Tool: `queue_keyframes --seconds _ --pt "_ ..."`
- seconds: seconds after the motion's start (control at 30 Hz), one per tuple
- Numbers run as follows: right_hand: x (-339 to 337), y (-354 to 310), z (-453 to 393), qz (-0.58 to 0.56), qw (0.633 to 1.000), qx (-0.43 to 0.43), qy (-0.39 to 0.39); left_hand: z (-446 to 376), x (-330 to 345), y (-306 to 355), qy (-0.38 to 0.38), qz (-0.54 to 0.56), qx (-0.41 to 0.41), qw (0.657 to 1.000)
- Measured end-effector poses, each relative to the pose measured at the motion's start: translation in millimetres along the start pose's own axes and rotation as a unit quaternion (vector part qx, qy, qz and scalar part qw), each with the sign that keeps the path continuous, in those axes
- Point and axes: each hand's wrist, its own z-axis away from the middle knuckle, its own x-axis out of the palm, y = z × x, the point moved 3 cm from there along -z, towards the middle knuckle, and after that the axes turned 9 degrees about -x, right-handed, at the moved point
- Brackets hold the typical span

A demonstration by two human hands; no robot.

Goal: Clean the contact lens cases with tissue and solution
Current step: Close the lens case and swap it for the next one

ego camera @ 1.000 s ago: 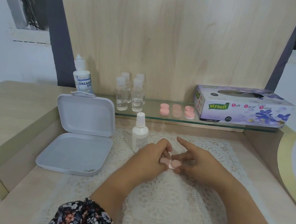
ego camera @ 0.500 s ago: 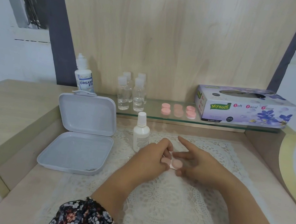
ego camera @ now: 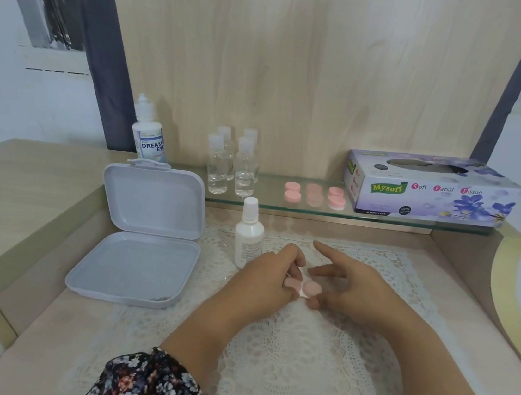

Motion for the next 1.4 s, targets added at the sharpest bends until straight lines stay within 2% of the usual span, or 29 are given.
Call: queue_keyframes --seconds 0.07,0.17,0.4,0.53,0.8,0.93,1.1,1.23,1.4 --pt "1.3 1.9 0.9 -0.05 0.999 0.004 -0.01 -0.1 -0.4 0.2 0.0 0.001 0.002 1.0" --pt "3.6 1.5 0.3 -0.062 0.998 -0.007 -0.007 -0.1 -0.4 -0.2 -0.002 0.004 0.003 1.0" --pt "-0.6 -2.5 3.3 0.019 1.0 -0.014 -0.003 -0.7 0.0 -1.8 0.001 0.013 0.004 1.0" --pt "-1.5 -3.2 5.3 0.103 0.993 -0.053 -0.015 -0.8 -1.9 -4.3 -0.008 0.03 -0.004 1.0" --pt "-1.2 -2.5 7.1 0.102 0.993 -0.058 0.0 -2.7 -18.0 -19.3 -0.06 0.064 -0.037 0.995" --pt "-0.8 -3.1 9.4 0.112 0.991 -0.068 0.022 -0.6 -28.2 -24.7 -0.078 0.102 -0.065 0.99" --pt "-1.9 -9.8 13.3 0.105 0.988 -0.08 0.082 6.6 -39.6 -35.0 -0.151 0.113 -0.125 0.974" --pt "-7.3 -28.7 14.9 0.099 0.982 -0.113 0.114 6.7 -39.9 -36.0 -0.167 0.124 -0.132 0.969" --pt "-26.3 -65.7 0.4 0.15 0.967 -0.154 0.137 6.2 -41.1 -38.5 -0.183 0.136 -0.132 0.965"
